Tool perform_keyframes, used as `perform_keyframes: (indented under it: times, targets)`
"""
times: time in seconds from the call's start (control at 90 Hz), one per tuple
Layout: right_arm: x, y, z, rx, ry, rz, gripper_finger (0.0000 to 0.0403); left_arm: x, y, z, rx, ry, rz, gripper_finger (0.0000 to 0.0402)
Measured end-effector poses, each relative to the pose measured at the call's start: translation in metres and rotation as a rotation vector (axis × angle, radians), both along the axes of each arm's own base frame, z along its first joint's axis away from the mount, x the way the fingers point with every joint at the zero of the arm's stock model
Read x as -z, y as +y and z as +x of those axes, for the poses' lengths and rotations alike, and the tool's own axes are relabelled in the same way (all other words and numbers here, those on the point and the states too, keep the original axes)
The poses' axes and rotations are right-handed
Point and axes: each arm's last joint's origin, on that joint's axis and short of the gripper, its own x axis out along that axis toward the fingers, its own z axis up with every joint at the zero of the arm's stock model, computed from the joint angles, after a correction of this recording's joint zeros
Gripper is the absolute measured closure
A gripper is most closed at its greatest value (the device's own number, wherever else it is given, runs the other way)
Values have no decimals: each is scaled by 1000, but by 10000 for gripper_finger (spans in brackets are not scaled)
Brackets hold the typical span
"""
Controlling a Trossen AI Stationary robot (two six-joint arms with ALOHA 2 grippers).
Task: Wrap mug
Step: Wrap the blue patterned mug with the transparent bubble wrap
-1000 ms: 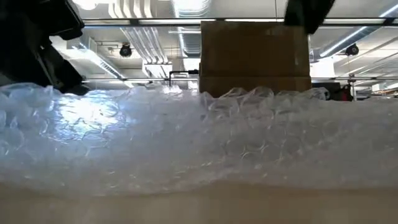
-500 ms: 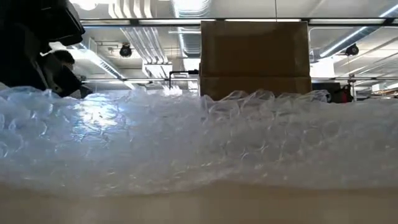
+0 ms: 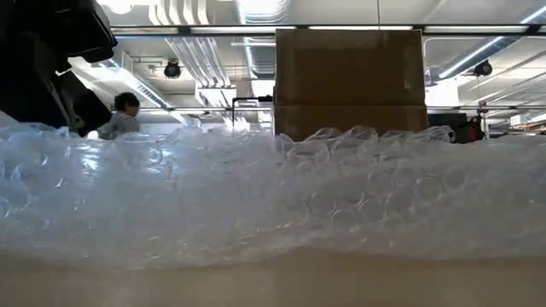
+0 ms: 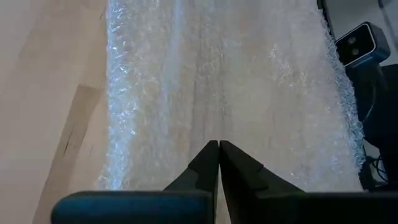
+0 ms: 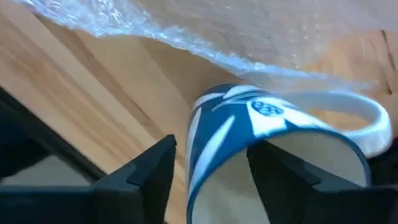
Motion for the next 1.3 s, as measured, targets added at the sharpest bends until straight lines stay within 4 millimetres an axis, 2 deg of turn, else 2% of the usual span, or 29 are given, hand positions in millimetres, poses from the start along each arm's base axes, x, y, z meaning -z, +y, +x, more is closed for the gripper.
perform_keyframes:
  times: [0.189,0.222,0.333,0.489,0.578,0.678,0.789,0.911,1.133,1.3]
  targets:
    - [1,1,-5,-86,117,87,377,-1,-2,0,5,-11,-9,402]
    - [-1,1,-6,-97,123,101,388,-1,-2,0,6,-12,-9,402]
    - [-21,1,-8,-84,124,169,384,-1,-2,0,7,-13,-10,402]
    - [-64,1,1,-146,-19,307,397,-1,-2,0,7,-14,-11,402]
    - [-83,-4,13,-198,-155,312,395,-1,-2,0,6,-15,-11,402]
    - [-93,-11,35,-340,-384,229,395,-2,-3,0,8,-17,-13,402]
    - [-92,-12,73,-562,-671,119,396,-2,-3,0,9,-17,-13,402]
    - [-77,-17,113,-738,-791,15,396,-2,-3,0,9,-17,-12,402]
    - [-46,-39,162,-815,-621,-74,396,-2,-3,0,12,-16,-15,402]
    - [-33,-42,180,-846,-453,-73,396,-2,-3,0,14,-14,-16,402]
